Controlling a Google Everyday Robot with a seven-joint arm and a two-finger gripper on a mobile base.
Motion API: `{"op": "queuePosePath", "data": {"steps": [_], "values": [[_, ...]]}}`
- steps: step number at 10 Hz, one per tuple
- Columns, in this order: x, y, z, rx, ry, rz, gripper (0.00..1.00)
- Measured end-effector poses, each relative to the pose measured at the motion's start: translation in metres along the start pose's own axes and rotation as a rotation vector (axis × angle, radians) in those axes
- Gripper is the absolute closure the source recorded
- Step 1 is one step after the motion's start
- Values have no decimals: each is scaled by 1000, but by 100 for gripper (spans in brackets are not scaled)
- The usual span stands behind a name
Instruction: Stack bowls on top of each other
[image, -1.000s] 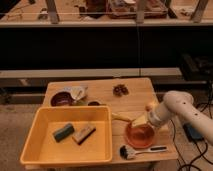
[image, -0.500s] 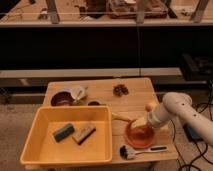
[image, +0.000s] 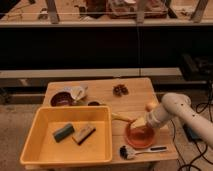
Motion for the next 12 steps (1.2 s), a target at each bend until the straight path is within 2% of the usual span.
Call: {"op": "queuePosePath", "data": {"steps": [1,3,7,8,12], "values": [[0,0,1,1,-1,-1,25],[1,1,4,5,1,1,47],[2,3,6,7,4,12,84],[3,5,7,6,6,24,88],[3,12,5,9,22,60,88]]}}
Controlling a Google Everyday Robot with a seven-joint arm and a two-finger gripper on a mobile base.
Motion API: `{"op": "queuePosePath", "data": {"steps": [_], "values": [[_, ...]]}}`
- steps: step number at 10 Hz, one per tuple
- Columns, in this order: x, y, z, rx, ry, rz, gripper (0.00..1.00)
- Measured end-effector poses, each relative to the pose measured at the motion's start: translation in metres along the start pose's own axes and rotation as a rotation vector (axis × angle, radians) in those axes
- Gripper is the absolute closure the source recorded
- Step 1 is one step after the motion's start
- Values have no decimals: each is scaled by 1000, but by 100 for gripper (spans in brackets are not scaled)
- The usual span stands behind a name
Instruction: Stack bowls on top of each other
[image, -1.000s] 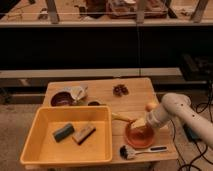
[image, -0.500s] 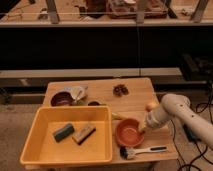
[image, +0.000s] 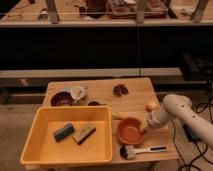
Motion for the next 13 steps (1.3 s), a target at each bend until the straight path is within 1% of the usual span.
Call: {"op": "queuePosePath", "data": {"steps": [2,3,5,6,8,9,10,11,12,13], "values": [[-2,3,-8,12,36,15,88],[-5,3,-17,18,58,20,88],[-14,1,-44,20,99,24,88],[-20,-1,-66,12,125,22,88],[-28,-6,-103,-17,162,10,88],[-31,-11,-123,-37,180,2,88],[-30,-17,-148,-66,199,-9,88],[-25,-22,-162,-81,208,-19,88],[-15,-31,-181,-93,218,-38,88],[2,-47,-200,-97,225,-65,88]]}}
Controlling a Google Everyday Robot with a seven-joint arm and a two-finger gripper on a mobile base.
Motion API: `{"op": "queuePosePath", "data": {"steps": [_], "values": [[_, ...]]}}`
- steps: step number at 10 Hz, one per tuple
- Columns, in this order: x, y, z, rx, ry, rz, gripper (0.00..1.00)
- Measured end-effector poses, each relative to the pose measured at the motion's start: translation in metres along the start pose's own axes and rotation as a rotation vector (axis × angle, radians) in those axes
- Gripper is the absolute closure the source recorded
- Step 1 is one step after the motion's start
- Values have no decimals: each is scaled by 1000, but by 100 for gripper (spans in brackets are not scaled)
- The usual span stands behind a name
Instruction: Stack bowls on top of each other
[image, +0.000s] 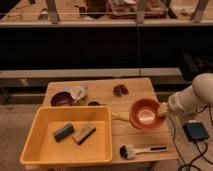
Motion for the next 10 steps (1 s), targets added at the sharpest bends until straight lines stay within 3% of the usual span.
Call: {"op": "queuePosePath", "data": {"steps": [3,5,7,10], "values": [[45,-57,-19,36,5,-83,88],[53,-100,-21,79,5,-102,88],[55,-139,-18,148,3,-64,88],[55,-140,-18,154,3,-58,88]]}}
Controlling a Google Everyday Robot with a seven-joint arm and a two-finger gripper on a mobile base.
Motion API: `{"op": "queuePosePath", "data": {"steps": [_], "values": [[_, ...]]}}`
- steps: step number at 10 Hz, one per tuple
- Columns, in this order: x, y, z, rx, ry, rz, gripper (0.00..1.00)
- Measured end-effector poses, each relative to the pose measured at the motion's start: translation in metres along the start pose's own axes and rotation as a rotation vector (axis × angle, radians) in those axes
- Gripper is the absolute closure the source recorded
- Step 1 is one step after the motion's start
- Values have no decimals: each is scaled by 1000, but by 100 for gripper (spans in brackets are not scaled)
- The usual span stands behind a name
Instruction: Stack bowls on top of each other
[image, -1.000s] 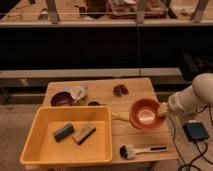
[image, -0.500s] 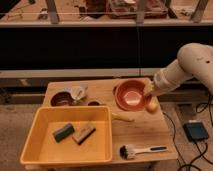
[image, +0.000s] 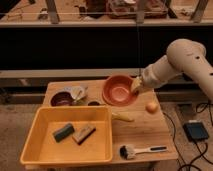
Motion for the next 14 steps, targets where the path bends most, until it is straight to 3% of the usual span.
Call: {"op": "queuePosePath", "data": {"steps": [2,4,6,9,14], "values": [[0,-1,1,0,-1,-2,88],[0,1,2,-22,2,19,88],[10,-5,21,-36,8,93,88],[41,-48,67,3,43,209,88],[99,-149,145,76,69,272,88]]}}
